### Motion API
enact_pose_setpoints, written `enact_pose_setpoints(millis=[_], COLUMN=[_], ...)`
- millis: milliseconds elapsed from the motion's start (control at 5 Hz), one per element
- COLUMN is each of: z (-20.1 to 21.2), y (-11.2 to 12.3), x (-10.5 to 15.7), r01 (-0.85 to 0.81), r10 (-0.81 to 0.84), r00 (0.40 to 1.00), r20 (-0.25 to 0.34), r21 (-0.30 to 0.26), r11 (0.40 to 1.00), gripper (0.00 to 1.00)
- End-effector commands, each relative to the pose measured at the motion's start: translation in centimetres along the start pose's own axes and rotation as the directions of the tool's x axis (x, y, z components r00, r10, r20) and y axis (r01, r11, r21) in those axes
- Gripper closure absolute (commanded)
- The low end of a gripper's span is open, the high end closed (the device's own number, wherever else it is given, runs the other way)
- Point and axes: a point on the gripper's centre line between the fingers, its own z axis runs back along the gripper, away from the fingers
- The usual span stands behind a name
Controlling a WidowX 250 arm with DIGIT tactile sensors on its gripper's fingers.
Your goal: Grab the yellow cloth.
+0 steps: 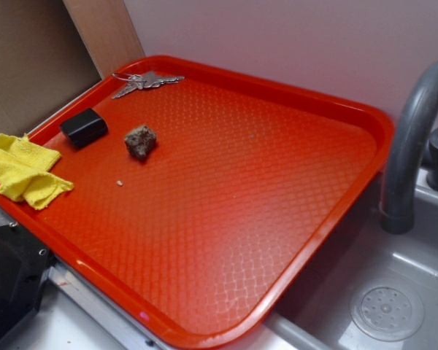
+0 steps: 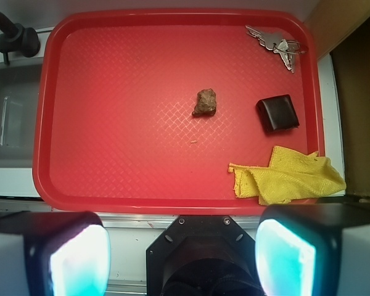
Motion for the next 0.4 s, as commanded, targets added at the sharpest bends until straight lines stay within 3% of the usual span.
enact_pose_setpoints(millis=[0,200], z=[0.0,-4.8], y=[0.0,4.4], x=[0.0,1.5], r01=[0.000,0.146], r10=[0.000,-0.148], r00=[1.000,0.989], r20=[0.000,0.021], r21=[0.000,0.080], r11=[1.000,0.986], gripper=[0.00,0.00])
